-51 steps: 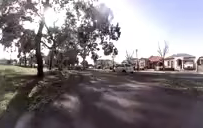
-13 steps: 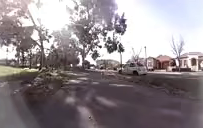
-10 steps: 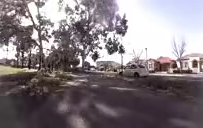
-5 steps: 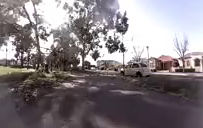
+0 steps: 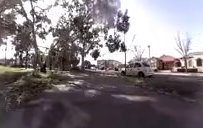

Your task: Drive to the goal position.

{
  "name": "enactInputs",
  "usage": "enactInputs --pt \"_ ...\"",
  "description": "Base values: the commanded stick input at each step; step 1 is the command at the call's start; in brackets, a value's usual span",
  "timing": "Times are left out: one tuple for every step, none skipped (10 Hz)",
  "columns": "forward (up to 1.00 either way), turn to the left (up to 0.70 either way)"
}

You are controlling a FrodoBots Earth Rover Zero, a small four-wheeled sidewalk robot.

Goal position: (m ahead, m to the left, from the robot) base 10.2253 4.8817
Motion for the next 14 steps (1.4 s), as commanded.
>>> enactInputs --pt "1.00 0.19" --pt "1.00 0.28" --pt "1.00 0.37" --pt "1.00 0.00" --pt "1.00 0.00" --pt "1.00 0.00" --pt "1.00 0.00" --pt "1.00 0.00" --pt "1.00 0.00" --pt "1.00 0.00" --pt "1.00 0.00" --pt "1.00 0.00" --pt "1.00 0.00" --pt "1.00 0.00"
